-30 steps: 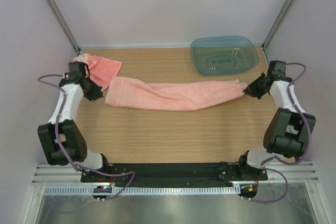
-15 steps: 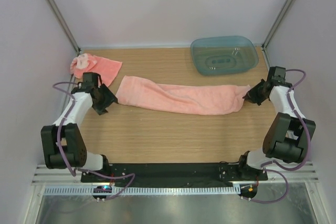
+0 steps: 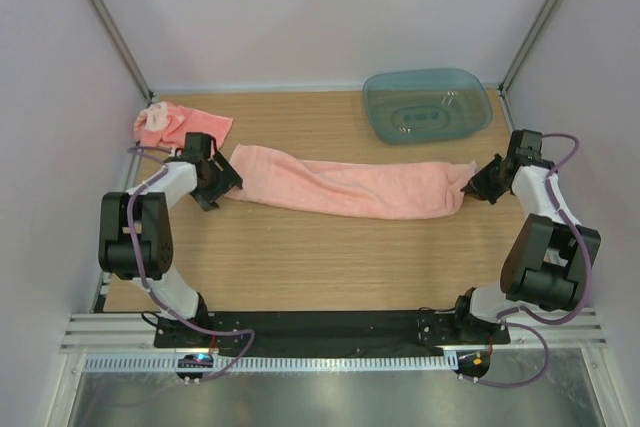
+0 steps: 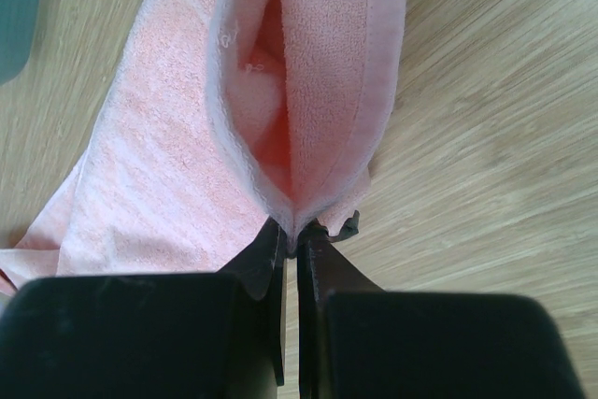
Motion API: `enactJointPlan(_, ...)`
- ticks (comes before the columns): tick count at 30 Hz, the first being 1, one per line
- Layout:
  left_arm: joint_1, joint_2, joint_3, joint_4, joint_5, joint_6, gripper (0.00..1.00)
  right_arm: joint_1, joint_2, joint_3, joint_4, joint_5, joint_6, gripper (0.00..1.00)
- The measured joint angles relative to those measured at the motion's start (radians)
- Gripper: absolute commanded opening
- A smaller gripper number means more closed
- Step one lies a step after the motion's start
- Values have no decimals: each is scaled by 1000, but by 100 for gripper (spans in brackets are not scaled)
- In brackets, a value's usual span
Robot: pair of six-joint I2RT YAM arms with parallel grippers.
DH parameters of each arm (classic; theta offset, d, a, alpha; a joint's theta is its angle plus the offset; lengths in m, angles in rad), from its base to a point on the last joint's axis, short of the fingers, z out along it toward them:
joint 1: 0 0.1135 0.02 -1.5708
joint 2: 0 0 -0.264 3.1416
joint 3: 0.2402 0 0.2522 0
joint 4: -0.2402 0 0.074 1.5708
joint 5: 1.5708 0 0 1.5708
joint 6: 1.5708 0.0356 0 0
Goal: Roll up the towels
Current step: Fold the towel
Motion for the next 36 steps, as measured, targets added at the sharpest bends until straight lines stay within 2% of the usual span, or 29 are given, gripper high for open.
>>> enactJointPlan(5,-7,29,3,60,-16,-13,78,5,3,-5,3,-2,-4,1)
enactJointPlan(8,-7,38,3,88,-42,-22,64,8,12,-5,10,-4,-4,1)
enactJointPlan(10,-7,47,4,100,-60,-34,51,10,16,-5,11,-5,-4,1)
enactJointPlan(11,-7,51,5,107,-67,-35,36,10,18,-5,12,-5,-4,1)
enactJointPlan(13,-7,66,8,114,-75,-42,19,11,20,-5,15,-8,-4,1)
enactJointPlan(14,-6,73,12,116,-74,-39,0,12,21,-5,16,-8,-4,1)
enactJointPlan(20,-7,71,18,116,-71,-39,0,16,33,-5,19,-21,-4,1)
enactJointPlan(25,-7,-45,73,-25,-109,-38,0,16,43,31,-8,-38,6,1)
enactJointPlan(31,-5,-113,451,-205,-144,-13,0,17,129,267,-69,-80,60,1)
enactJointPlan(36,14,-19,827,-359,-138,31,0,23,247,605,-147,-109,80,1)
